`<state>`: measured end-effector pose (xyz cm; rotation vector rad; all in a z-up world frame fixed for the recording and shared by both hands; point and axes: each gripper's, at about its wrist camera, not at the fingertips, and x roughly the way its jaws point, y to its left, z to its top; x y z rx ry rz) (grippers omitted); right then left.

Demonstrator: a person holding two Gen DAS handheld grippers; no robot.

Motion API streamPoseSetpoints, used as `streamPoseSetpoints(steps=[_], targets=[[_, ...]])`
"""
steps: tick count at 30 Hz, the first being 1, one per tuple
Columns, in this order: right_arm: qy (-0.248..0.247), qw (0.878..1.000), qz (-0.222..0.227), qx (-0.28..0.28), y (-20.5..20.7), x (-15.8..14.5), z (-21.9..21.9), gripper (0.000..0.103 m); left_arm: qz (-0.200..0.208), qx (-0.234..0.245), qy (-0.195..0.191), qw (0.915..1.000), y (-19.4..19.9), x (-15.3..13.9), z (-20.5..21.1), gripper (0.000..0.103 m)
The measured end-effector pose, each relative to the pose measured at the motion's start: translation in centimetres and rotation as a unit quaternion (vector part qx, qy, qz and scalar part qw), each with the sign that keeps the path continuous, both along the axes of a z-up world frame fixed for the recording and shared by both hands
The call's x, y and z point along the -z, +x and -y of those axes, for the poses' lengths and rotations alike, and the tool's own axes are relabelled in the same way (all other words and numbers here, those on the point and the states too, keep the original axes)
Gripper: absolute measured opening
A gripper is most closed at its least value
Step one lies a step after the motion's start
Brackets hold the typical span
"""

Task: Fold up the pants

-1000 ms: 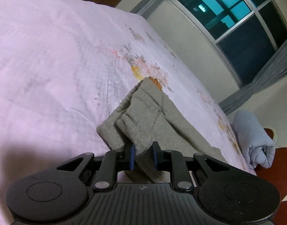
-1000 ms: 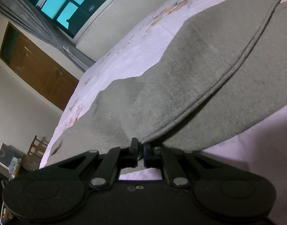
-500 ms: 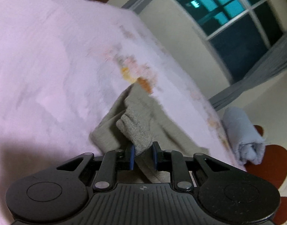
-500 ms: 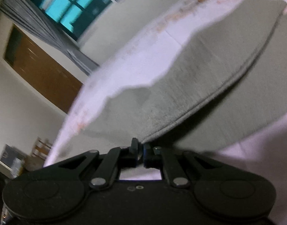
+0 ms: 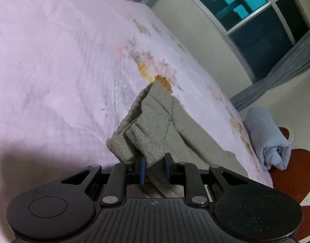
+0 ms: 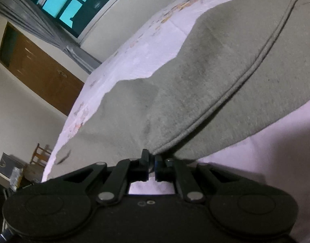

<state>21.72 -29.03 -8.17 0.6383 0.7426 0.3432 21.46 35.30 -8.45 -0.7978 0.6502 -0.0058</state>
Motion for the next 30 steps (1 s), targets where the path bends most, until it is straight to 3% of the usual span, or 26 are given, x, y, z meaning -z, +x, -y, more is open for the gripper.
streamPoseSetpoints(steps=[3, 5, 7, 8, 9, 10, 11, 14, 18, 25, 30], targets=[[-0.009, 1.000, 0.007, -0.001, 0.1, 0.1, -0.2, 0.000, -0.013, 0.001, 0.022, 0.9997, 0.4, 0.4, 0.5, 0.021], [0.019, 1.000, -0.017, 0.005, 0.0, 1.3, 0.4, 0.000, -0.008, -0.002, 0.021, 0.9998, 0.2, 0.2, 0.3, 0.026], [0.060, 0.998, -0.031, 0.010, -0.3, 1.2, 1.7, 0.006, -0.001, -0.009, 0.034, 0.9994, -0.1, -0.5, 0.6, 0.049], [0.064, 0.997, -0.026, 0.017, -0.6, 0.7, 2.0, 0.020, -0.008, -0.031, 0.071, 0.9970, -0.7, -1.4, 0.9, 0.098], [0.056, 0.998, -0.008, 0.031, -1.3, -0.2, 2.6, 0.041, -0.015, -0.065, 0.118, 0.9908, -1.4, -2.2, 1.4, 0.103], [0.049, 0.998, 0.008, 0.043, -1.9, -1.0, 3.3, 0.052, -0.010, -0.090, 0.161, 0.9829, -2.1, -2.9, 2.0, 0.103], [0.051, 0.997, 0.020, 0.052, -2.6, -1.5, 4.2, 0.064, -0.006, -0.092, 0.174, 0.9803, -2.4, -3.4, 2.4, 0.103], [0.065, 0.993, 0.052, 0.090, -3.7, -2.9, 8.0, 0.062, 0.016, -0.087, 0.176, 0.9804, -3.3, -4.7, 4.4, 0.103], [0.085, 0.980, 0.073, 0.166, -3.9, -4.0, 14.1, 0.054, 0.044, -0.026, 0.209, 0.9766, -2.2, -5.7, 11.0, 0.103], [0.038, 0.970, 0.070, 0.230, -1.0, -4.3, 21.0, 0.042, 0.041, 0.054, 0.210, 0.9752, 2.6, -4.3, 25.4, 0.103], [0.075, 0.960, 0.047, 0.266, 2.2, -2.5, 25.6, 0.032, 0.025, 0.112, 0.233, 0.9657, 3.8, -3.0, 34.7, 0.103]])
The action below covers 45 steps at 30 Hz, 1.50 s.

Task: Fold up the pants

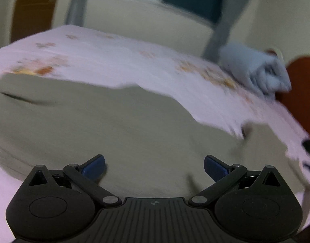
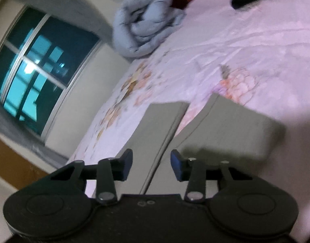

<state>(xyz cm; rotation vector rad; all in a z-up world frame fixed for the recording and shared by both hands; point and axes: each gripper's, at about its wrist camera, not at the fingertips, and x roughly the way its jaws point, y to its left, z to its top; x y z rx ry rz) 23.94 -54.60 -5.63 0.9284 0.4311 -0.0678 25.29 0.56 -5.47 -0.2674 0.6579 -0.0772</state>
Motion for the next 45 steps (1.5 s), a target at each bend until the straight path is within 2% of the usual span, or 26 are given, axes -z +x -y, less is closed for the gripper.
streamPoseSetpoints(steps=[1, 2, 4, 11, 13, 14, 15, 17, 21, 23, 25, 27, 28, 30, 33, 35, 40, 42, 45], targets=[[0.009, 1.000, 0.000, 0.002, 0.3, 0.6, 0.6, 0.032, -0.014, 0.001, 0.015, 0.9998, 0.1, 0.6, 1.4, 0.103], [0.016, 1.000, 0.000, 0.003, 0.9, 0.8, 1.4, 0.032, -0.025, -0.003, 0.047, 0.9986, 0.1, 1.3, 2.6, 0.103], [0.024, 1.000, -0.008, -0.002, 2.3, 1.1, 2.6, 0.032, -0.021, -0.012, 0.095, 0.9952, -0.3, 2.1, 4.3, 0.103], [0.065, 0.997, -0.037, -0.013, 7.6, 4.1, 4.2, 0.030, -0.019, -0.019, 0.097, 0.9949, -0.7, 2.3, 4.5, 0.103], [0.064, 0.997, -0.044, -0.016, 8.8, 4.5, 4.1, 0.022, -0.022, -0.016, 0.104, 0.9942, -0.3, 2.5, 4.7, 0.103], [0.064, 0.997, -0.047, -0.017, 9.2, 4.5, 4.1, 0.005, -0.025, -0.018, 0.102, 0.9943, -0.1, 2.6, 4.6, 0.103], [0.068, 0.996, -0.052, -0.019, 9.6, 4.7, 4.0, 0.000, -0.027, -0.018, 0.103, 0.9942, 0.0, 2.6, 4.6, 0.103], [0.065, 0.997, -0.047, -0.024, 9.7, 4.1, 3.9, 0.000, -0.032, -0.019, 0.101, 0.9942, 0.1, 2.8, 4.7, 0.103], [0.039, 0.998, 0.017, -0.036, 6.3, -0.6, 3.4, 0.000, -0.042, -0.013, 0.096, 0.9944, 0.4, 2.7, 4.5, 0.103], [0.022, 0.998, 0.050, -0.033, 2.8, -3.1, 3.4, 0.000, -0.047, -0.006, 0.094, 0.9944, 0.5, 2.5, 4.3, 0.103], [-0.002, 0.998, 0.056, -0.015, -1.2, -4.1, 3.7, 0.000, -0.054, 0.003, 0.090, 0.9945, 0.7, 2.4, 4.0, 0.103], [-0.025, 1.000, 0.013, 0.007, -4.1, -2.4, 4.4, 0.000, -0.065, 0.016, 0.091, 0.9937, 0.9, 2.2, 3.8, 0.103], [-0.021, 1.000, -0.015, 0.015, -4.8, -0.8, 4.9, 0.000, -0.071, 0.022, 0.089, 0.9932, 1.1, 2.1, 3.7, 0.103], [0.025, 0.997, -0.067, 0.031, -5.6, 2.8, 6.3, 0.000, -0.082, 0.036, 0.085, 0.9924, 1.5, 1.8, 3.4, 0.103], [0.048, 0.996, -0.058, 0.042, -6.5, 4.2, 6.8, 0.000, -0.090, 0.056, 0.078, 0.9912, 1.6, 1.5, 2.9, 0.103], [0.029, 0.997, -0.050, 0.041, -6.4, 3.1, 6.2, 0.000, -0.096, 0.073, 0.076, 0.9898, 1.7, 1.3, 2.6, 0.103], [0.028, 0.999, -0.019, 0.036, -6.4, 0.8, 6.0, 0.000, -0.108, 0.102, 0.062, 0.9870, 2.1, 0.9, 1.8, 0.103], [0.027, 0.999, -0.027, 0.039, -6.5, 1.0, 5.8, 0.000, -0.104, 0.106, 0.062, 0.9870, 1.9, 1.0, 1.6, 0.103], [0.048, 0.995, -0.066, 0.050, -6.7, 3.9, 6.6, 0.000, -0.099, 0.109, 0.066, 0.9868, 1.5, 1.0, 1.7, 0.103]])
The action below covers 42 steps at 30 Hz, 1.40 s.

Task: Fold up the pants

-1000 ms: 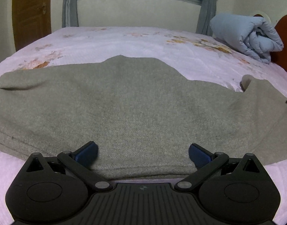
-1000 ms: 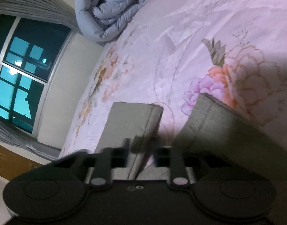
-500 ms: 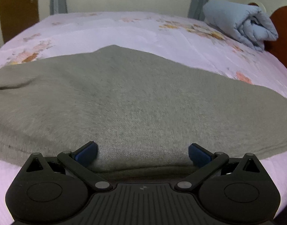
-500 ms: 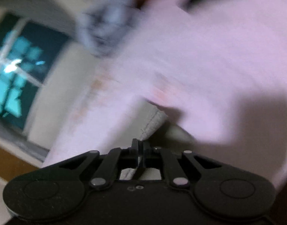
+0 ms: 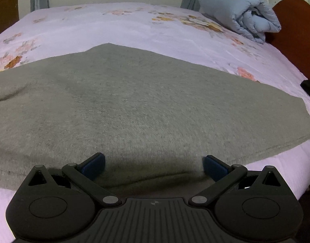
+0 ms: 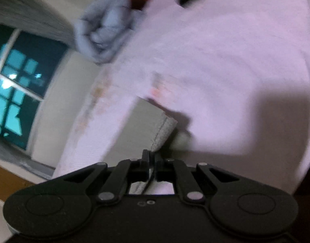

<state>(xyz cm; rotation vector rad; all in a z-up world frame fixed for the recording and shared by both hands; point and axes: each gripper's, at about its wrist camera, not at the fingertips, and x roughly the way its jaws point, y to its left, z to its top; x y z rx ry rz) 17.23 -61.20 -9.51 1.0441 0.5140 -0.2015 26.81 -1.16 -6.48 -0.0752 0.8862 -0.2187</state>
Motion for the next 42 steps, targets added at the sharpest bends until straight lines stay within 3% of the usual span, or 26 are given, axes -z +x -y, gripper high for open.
streamPoseSetpoints(steps=[4, 6, 8, 11, 14, 17, 19, 20, 21, 23, 26, 29, 32, 34, 35, 38, 42], targets=[[0.021, 1.000, 0.020, -0.001, -0.2, 0.8, 0.6, 0.002, -0.004, 0.003, 0.000, 1.0000, 0.1, -0.2, -0.1, 0.103], [0.035, 0.998, 0.045, 0.024, -1.5, 0.3, 1.0, 0.013, -0.005, 0.004, 0.001, 1.0000, 0.3, -0.2, -0.1, 0.103], [0.054, 0.995, 0.068, 0.057, -3.3, 0.1, 1.8, 0.013, -0.003, 0.003, 0.003, 1.0000, 0.3, -0.2, 0.1, 0.103], [0.089, 0.992, 0.061, 0.063, -4.1, 1.1, 2.4, 0.013, -0.001, 0.000, 0.007, 1.0000, 0.3, -0.1, 0.3, 0.103], [0.129, 0.988, 0.057, 0.064, -3.5, 2.6, 2.7, 0.025, 0.001, -0.003, 0.008, 1.0000, 0.2, -0.1, 0.6, 0.103], [0.136, 0.986, 0.063, 0.068, -2.4, 3.0, 2.1, 0.033, 0.003, -0.005, 0.005, 1.0000, 0.1, 0.0, 0.5, 0.103], [0.130, 0.988, 0.057, 0.064, -1.3, 2.9, 1.7, 0.035, 0.006, -0.008, 0.004, 0.9999, 0.0, 0.1, 0.5, 0.103], [0.123, 0.989, 0.046, 0.061, -0.7, 2.6, 1.5, 0.028, 0.008, -0.010, 0.002, 0.9999, -0.1, 0.1, 0.4, 0.103], [0.107, 0.992, 0.036, 0.059, 0.0, 2.1, 1.3, 0.008, 0.012, -0.014, -0.002, 0.9998, -0.2, 0.2, 0.3, 0.103], [0.049, 0.997, 0.044, 0.032, 1.3, -0.3, 0.8, 0.007, 0.021, -0.018, -0.009, 0.9996, -0.5, 0.3, 0.1, 0.103], [-0.045, 0.992, 0.113, -0.023, 1.9, -5.7, -0.2, 0.007, 0.028, -0.011, -0.011, 0.9995, -0.7, 0.4, 0.0, 0.103], [-0.069, 0.987, 0.135, -0.046, 1.2, -7.2, 0.6, 0.007, 0.027, -0.008, -0.025, 0.9993, -0.6, 0.4, -0.5, 0.103], [-0.099, 0.990, 0.079, -0.057, 0.6, -3.6, 1.7, 0.007, 0.026, 0.003, -0.030, 0.9992, -0.6, 0.5, -0.8, 0.103], [-0.042, 0.998, 0.026, -0.048, 0.4, 1.5, 3.1, 0.005, 0.027, 0.013, -0.026, 0.9992, -0.7, 0.5, -0.8, 0.103], [-0.014, 0.998, 0.056, -0.037, -0.4, 3.2, 3.6, 0.004, 0.027, 0.018, -0.025, 0.9992, -0.7, 0.5, -1.0, 0.103], [-0.028, 0.997, 0.070, -0.021, -0.7, 3.4, 2.7, 0.005, 0.025, 0.023, -0.027, 0.9991, -0.6, 0.4, -1.2, 0.103], [-0.014, 0.998, 0.066, -0.016, -1.2, 2.0, 3.1, 0.015, 0.026, 0.020, -0.027, 0.9991, -0.7, 0.5, -1.2, 0.103]])
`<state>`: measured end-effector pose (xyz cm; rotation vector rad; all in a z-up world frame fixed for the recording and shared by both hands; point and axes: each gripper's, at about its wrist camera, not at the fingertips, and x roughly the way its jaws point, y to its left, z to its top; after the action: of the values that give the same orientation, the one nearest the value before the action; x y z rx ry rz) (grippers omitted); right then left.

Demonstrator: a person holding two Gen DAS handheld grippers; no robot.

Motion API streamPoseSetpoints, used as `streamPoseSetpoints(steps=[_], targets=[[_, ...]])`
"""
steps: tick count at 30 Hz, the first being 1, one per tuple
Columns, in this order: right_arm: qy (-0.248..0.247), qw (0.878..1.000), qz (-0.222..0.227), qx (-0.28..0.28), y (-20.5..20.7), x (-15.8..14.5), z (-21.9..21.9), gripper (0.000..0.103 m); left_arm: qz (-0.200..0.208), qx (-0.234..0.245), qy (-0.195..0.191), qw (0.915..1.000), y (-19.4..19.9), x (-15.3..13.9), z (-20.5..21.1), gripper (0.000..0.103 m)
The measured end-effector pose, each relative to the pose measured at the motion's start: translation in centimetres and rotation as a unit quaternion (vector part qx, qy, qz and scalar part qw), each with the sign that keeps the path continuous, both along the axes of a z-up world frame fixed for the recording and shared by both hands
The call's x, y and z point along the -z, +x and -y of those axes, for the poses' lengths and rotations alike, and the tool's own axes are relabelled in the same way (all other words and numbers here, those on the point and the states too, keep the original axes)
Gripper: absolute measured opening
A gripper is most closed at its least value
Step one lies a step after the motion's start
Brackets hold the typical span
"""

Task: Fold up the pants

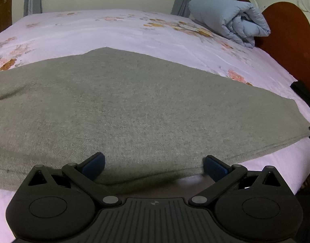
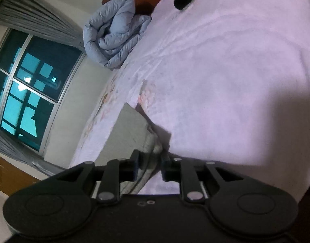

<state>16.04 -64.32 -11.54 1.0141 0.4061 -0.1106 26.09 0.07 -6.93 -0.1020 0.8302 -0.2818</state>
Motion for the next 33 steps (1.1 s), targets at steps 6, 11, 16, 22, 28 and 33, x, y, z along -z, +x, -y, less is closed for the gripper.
streamPoseSetpoints(steps=[6, 11, 16, 22, 28, 33], targets=[[0.041, 0.999, 0.029, -0.004, -1.9, -2.6, 0.1, 0.012, 0.017, -0.010, 0.001, 0.9998, -0.5, 0.3, 0.4, 0.103], [0.118, 0.993, 0.022, -0.024, -0.3, -1.1, -1.9, 0.013, 0.028, -0.037, -0.028, 0.9985, -0.9, -0.3, -0.1, 0.103], [0.105, 0.993, 0.026, -0.042, 0.9, -0.5, -3.8, 0.013, 0.057, -0.102, -0.032, 0.9926, -1.9, -1.2, -2.9, 0.103], [0.098, 0.995, -0.025, -0.026, 0.5, -1.0, -3.7, 0.017, 0.036, -0.084, 0.048, 0.9946, -1.3, -1.4, -3.7, 0.103], [-0.001, 0.987, 0.032, -0.160, 3.9, -7.6, -9.5, 0.048, 0.079, -0.199, 0.009, 0.9767, -2.9, -2.9, -11.5, 0.103], [-0.022, 0.938, 0.072, -0.339, 12.7, -11.3, -19.8, 0.058, 0.065, -0.296, -0.007, 0.9531, -3.7, -2.6, -19.6, 0.103]])
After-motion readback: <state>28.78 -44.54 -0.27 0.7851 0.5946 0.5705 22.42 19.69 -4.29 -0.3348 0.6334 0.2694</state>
